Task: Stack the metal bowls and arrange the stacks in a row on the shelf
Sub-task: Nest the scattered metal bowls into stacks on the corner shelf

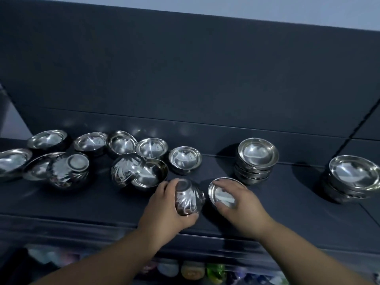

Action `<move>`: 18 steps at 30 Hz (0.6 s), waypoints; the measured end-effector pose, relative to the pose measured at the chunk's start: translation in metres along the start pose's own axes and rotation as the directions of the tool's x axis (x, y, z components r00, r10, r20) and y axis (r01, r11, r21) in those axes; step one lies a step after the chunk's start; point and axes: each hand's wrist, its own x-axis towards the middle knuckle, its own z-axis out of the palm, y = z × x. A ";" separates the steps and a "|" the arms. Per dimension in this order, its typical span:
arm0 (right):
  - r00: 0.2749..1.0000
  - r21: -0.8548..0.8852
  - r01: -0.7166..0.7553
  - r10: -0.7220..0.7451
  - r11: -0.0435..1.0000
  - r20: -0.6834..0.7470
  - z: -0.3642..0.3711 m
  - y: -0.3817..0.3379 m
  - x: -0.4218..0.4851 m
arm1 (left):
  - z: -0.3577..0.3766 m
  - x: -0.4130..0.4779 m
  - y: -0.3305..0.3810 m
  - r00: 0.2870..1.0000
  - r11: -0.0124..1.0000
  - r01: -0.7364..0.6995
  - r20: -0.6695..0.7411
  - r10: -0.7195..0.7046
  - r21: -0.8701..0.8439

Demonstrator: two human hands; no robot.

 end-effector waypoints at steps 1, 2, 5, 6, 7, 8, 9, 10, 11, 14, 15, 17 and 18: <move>0.999 0.028 0.042 -0.042 0.999 0.027 0.000 -0.003 0.002 | -0.008 -0.002 0.005 1.000 0.998 0.019 -0.002 -0.019 -0.061; 0.994 0.049 0.082 -0.085 0.995 0.061 0.001 -0.006 0.005 | -0.015 -0.002 0.009 0.999 0.991 0.042 0.005 -0.042 -0.129; 0.982 0.101 0.182 -0.187 0.978 0.039 0.005 -0.019 0.018 | -0.036 0.004 0.015 0.988 0.940 0.150 0.073 -0.133 -0.308; 0.981 0.099 0.194 -0.194 0.976 -0.016 0.007 -0.024 0.023 | -0.043 0.007 0.016 0.984 0.922 0.176 0.093 -0.153 -0.345; 0.978 0.083 0.202 -0.195 0.976 -0.076 0.008 -0.029 0.028 | -0.048 0.010 0.015 0.980 0.910 0.194 0.102 -0.168 -0.367; 0.973 0.058 0.203 -0.195 0.977 -0.123 0.009 -0.035 0.033 | -0.053 0.011 0.015 0.979 0.905 0.202 0.103 -0.176 -0.375; 0.970 0.028 0.198 -0.192 0.980 -0.151 0.010 -0.042 0.038 | -0.056 0.012 0.013 0.979 0.900 0.201 0.098 -0.176 -0.386; 0.969 -0.003 0.186 -0.184 0.983 -0.164 0.010 -0.049 0.043 | -0.059 0.013 0.011 0.978 0.885 0.207 0.099 -0.183 -0.417; 0.972 -0.036 0.161 -0.164 0.986 -0.168 0.011 -0.055 0.048 | -0.062 0.013 0.009 0.976 0.851 0.218 0.092 -0.198 -0.477; 0.990 -0.141 0.036 -0.054 0.989 -0.129 0.010 -0.065 0.062 | -0.070 0.017 -0.010 0.977 0.865 0.153 -0.055 -0.204 -0.479; 0.994 -0.172 0.004 -0.023 0.985 -0.106 0.010 -0.065 0.065 | -0.073 0.020 -0.022 0.970 0.925 0.115 -0.158 -0.182 -0.362; 0.997 -0.216 -0.053 0.038 0.975 -0.074 0.010 -0.064 0.068 | -0.078 0.030 -0.049 0.942 0.992 0.078 -0.320 -0.107 -0.101; 0.995 -0.216 -0.091 0.078 0.972 -0.068 0.011 -0.062 0.069 | -0.080 0.036 -0.063 0.941 0.996 0.093 -0.326 -0.089 -0.004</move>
